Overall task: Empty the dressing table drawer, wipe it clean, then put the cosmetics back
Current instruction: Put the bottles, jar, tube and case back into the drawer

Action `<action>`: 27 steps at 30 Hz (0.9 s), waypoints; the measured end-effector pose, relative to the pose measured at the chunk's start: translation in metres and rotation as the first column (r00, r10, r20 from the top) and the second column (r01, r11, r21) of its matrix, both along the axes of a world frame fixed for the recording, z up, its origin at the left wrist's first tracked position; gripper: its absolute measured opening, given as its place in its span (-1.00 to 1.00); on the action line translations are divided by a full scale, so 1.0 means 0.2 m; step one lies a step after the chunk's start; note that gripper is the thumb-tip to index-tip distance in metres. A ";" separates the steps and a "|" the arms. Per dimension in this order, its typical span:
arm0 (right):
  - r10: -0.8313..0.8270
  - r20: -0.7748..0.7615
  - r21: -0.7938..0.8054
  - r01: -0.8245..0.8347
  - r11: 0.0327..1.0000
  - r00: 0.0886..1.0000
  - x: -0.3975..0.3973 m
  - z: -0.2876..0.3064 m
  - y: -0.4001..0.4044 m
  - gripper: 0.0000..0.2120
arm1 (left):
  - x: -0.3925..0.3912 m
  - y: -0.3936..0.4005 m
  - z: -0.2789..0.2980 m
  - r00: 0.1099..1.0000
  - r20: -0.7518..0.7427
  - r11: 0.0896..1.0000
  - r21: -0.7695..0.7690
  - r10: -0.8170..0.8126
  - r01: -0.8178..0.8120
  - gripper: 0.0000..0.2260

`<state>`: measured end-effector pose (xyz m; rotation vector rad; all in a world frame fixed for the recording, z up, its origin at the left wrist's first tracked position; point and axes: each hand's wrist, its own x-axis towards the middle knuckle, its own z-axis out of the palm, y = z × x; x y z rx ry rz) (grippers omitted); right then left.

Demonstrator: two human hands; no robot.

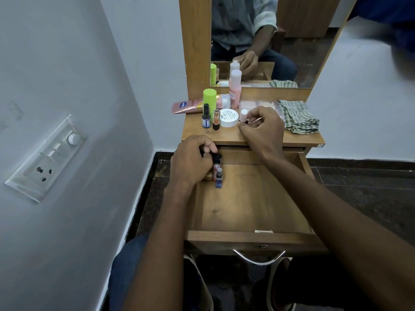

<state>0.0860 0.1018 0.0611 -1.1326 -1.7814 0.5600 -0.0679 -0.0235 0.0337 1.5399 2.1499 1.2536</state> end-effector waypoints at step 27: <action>0.281 0.706 0.024 -0.418 0.908 0.650 -0.14 -0.24 -0.42 -0.77 | -0.05 -0.01 0.01 0.929 0.203 0.948 0.004 0.311 -0.318 -0.76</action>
